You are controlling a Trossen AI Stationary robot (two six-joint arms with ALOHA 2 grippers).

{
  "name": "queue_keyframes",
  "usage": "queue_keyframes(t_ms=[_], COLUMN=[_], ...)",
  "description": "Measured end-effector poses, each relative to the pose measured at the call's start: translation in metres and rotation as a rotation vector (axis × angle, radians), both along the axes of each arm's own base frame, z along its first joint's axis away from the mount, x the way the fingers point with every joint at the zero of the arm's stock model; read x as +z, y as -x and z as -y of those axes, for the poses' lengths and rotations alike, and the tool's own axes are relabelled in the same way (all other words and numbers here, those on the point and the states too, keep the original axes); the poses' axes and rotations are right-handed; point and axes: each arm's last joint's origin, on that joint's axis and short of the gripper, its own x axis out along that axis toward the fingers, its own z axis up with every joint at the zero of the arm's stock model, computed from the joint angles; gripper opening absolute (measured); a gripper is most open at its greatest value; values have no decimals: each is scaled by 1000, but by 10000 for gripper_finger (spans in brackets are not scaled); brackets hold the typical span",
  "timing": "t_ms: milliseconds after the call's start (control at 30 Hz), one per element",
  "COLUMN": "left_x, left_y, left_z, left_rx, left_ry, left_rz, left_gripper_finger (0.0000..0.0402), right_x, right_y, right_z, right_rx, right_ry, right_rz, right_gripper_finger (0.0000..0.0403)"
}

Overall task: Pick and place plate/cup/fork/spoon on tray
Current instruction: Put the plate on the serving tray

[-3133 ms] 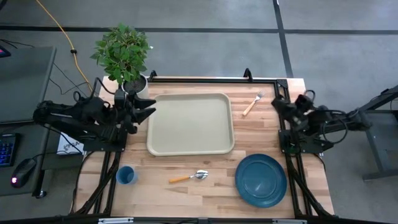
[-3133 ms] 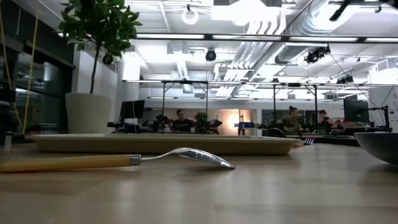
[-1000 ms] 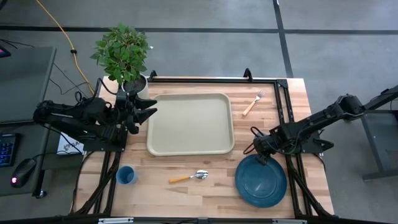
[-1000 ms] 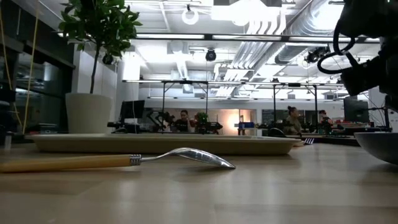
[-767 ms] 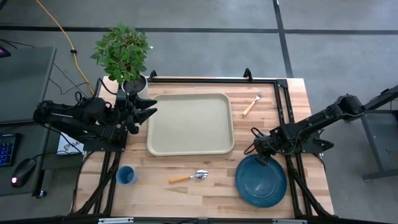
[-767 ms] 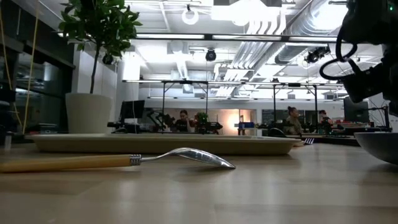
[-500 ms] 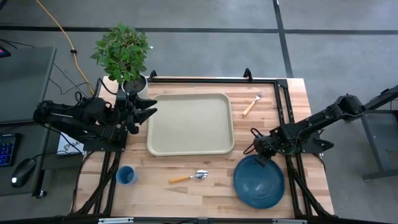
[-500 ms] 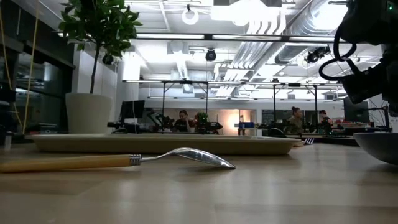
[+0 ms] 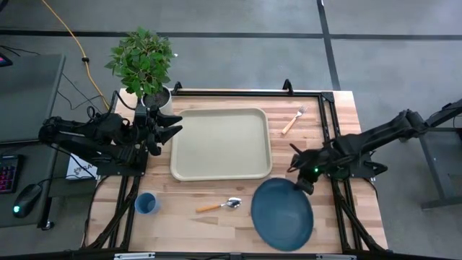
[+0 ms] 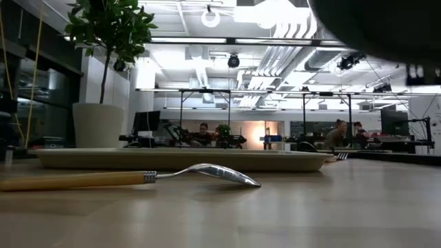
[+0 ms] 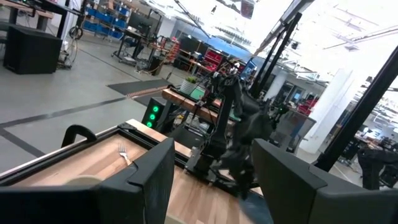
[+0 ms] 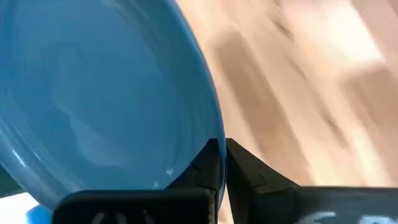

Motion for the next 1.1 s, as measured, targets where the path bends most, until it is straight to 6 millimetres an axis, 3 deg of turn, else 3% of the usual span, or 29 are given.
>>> queue_keyframes(t_ms=[167, 300, 433, 567, 767, 1100], left_x=[0, 0, 0, 0, 0, 0], left_y=[0, 0, 0, 0, 0, 0], left_z=[0, 0, 0, 0, 0, 0], left_rx=[0, 0, 0, 0, 0, 0], left_ry=[0, 0, 0, 0, 0, 0], left_rz=[0, 0, 1, 1, 1, -3], left_gripper_finger=[196, 196, 196, 196, 196, 196], right_x=[28, 30, 37, 45, 32, -5], right_y=[-28, -64, -102, -129, -154, -166], right_z=[-5, -2, 19, 48, 94, 128], right_rx=[-97, -261, -498, -592, -695, -834], right_ry=[36, 144, 199, 279, 298, 281], right_rz=[220, 288, 275, 239, 100, -55], right_gripper_finger=[1, 1, 1, 0, 0, 0])
